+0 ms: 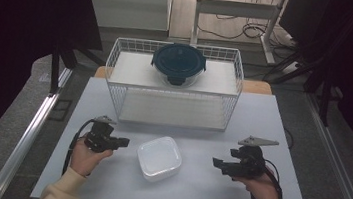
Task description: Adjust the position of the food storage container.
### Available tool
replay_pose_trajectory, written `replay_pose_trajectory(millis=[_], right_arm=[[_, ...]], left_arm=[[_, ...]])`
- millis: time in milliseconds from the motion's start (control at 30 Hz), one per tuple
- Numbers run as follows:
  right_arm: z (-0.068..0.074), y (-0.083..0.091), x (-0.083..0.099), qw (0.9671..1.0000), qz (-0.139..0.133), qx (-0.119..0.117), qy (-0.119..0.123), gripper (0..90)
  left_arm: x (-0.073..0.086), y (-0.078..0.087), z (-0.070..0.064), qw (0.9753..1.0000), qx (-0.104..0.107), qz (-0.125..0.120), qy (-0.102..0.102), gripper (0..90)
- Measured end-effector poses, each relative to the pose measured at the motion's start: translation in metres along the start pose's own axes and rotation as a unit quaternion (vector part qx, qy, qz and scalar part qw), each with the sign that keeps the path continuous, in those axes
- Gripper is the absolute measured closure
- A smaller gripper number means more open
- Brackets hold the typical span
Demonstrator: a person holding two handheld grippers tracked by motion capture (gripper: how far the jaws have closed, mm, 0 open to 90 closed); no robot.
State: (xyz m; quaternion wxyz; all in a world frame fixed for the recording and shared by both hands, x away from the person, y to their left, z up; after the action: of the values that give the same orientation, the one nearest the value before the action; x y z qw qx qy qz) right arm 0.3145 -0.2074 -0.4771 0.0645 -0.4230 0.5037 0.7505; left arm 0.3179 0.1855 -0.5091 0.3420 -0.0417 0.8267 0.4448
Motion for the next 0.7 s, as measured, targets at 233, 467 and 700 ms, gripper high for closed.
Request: replay_pose_trajectory(millis=[233, 467, 700], right_arm=[[0.004, -0.001, -0.001, 1.0, 0.001, -0.001, 0.004, 20.4], [0.0, -0.001, 0.0, 1.0, 0.0, 0.004, 0.0, 20.4], [0.0, 0.0, 0.0, 1.0, 0.0, 0.004, 0.0, 20.5]], left_arm=[[-0.006, -0.017, 0.0, 0.9997, 0.005, 0.024, -0.004, 90.0], [-0.002, -0.033, -0.008, 0.9985, 0.021, 0.048, -0.018, 90.0], [0.003, -0.034, -0.017, 0.9978, 0.036, 0.05, -0.023, 90.0]])
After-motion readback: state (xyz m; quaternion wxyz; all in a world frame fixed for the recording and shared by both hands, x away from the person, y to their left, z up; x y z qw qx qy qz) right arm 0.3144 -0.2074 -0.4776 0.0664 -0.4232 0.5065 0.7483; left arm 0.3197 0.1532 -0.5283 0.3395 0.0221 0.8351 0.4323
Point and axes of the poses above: each handheld gripper's, and its own axes: y roughly backward along the jaws, x roughly out of its underside, z roughly to its left, the point moved 4 cm from there along -y, roughly forward along the jaws, and after that the axes turned 5 degrees about x, right-handed, at the moved point
